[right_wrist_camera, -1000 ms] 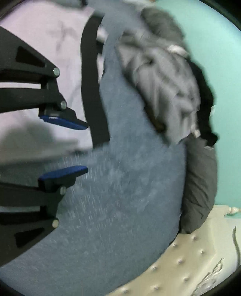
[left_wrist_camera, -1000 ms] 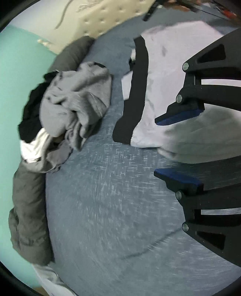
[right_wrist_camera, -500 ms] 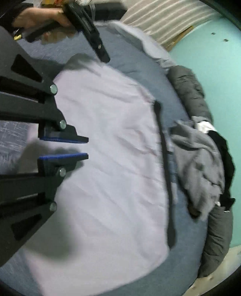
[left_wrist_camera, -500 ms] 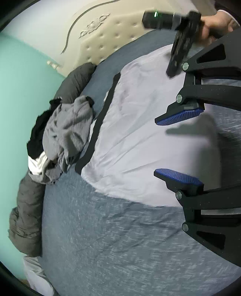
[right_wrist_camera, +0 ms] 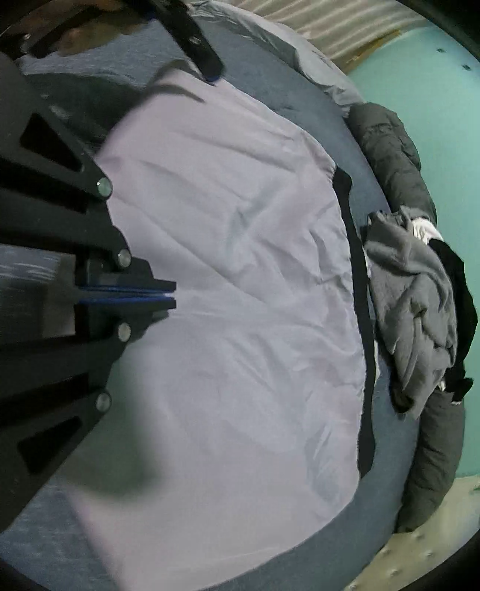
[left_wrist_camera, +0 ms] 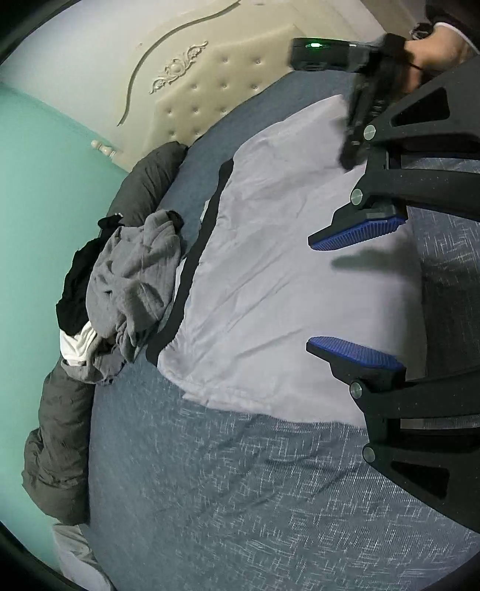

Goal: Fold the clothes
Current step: 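Press the folded jacket flat with the right tool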

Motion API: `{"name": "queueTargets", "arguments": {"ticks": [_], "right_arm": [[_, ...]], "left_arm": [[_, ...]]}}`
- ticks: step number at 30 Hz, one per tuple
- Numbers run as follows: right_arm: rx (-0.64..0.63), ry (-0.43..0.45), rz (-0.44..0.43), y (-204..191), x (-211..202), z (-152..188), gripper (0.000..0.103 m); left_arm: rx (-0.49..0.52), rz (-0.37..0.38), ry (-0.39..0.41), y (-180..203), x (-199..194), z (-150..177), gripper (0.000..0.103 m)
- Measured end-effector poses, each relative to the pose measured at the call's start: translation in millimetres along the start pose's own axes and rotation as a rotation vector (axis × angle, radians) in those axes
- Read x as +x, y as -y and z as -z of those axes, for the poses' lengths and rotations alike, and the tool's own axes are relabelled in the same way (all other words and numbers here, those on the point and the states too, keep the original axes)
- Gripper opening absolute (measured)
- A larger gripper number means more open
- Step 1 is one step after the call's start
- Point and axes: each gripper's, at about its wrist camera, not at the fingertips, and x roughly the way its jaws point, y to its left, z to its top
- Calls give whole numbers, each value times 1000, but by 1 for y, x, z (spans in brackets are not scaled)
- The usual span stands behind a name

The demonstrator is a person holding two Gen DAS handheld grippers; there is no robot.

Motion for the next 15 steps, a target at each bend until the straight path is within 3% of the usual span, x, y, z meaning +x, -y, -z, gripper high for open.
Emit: {"name": "queueTargets", "arguments": {"ticks": [6, 13, 15], "right_arm": [[-17, -24, 39, 1, 26, 24, 0], [-10, -18, 38, -2, 4, 23, 0], [-32, -56, 45, -3, 13, 33, 1]], "left_arm": [[-24, 0, 2, -12, 0, 0, 55], [-43, 6, 2, -19, 0, -1, 55], [-53, 10, 3, -21, 0, -1, 55]]}}
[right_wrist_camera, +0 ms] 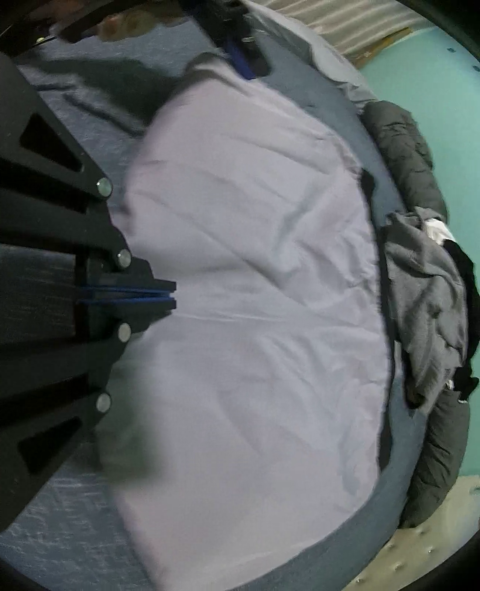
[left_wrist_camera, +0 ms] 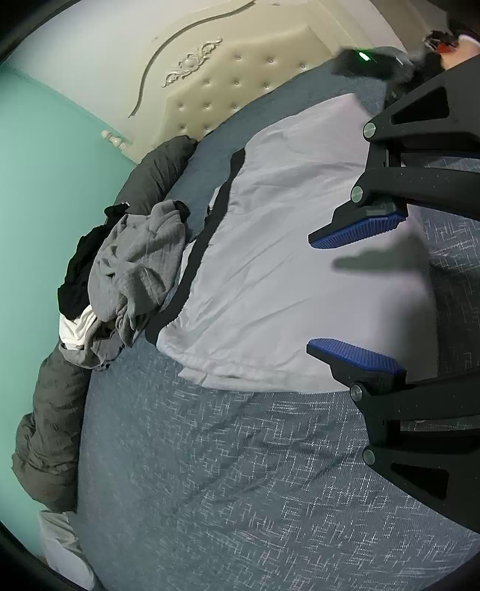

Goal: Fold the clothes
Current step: 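Press the folded jacket flat with the right tool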

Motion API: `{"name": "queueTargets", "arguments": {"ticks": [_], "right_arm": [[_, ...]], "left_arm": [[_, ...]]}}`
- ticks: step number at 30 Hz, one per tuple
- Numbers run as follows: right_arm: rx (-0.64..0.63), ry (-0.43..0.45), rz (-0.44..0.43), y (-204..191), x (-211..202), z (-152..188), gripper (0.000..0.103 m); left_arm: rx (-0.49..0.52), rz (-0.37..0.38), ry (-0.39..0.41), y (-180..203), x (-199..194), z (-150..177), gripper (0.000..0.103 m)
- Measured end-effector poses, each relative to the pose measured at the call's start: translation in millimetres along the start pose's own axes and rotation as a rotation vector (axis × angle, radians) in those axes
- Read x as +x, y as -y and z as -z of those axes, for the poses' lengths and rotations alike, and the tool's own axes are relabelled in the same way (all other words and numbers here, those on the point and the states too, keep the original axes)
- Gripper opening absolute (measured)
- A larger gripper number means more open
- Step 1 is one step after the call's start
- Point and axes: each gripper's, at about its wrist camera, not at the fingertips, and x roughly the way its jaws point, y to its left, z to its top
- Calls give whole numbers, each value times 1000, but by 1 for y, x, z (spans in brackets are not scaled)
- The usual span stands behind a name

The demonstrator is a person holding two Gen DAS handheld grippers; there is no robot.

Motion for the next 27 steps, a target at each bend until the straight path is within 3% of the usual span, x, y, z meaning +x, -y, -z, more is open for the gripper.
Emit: {"name": "queueTargets", "arguments": {"ticks": [4, 8, 19, 27], "right_arm": [[9, 2, -10, 2, -6, -11, 0], [-25, 40, -4, 3, -9, -60, 0], [3, -66, 41, 15, 68, -185, 0], [87, -62, 21, 23, 99, -236, 0]], "left_arm": [[-13, 3, 2, -4, -1, -1, 55], [-19, 5, 5, -7, -2, -2, 55], [-25, 0, 4, -13, 3, -1, 56], [-38, -3, 0, -20, -1, -2, 58]]}}
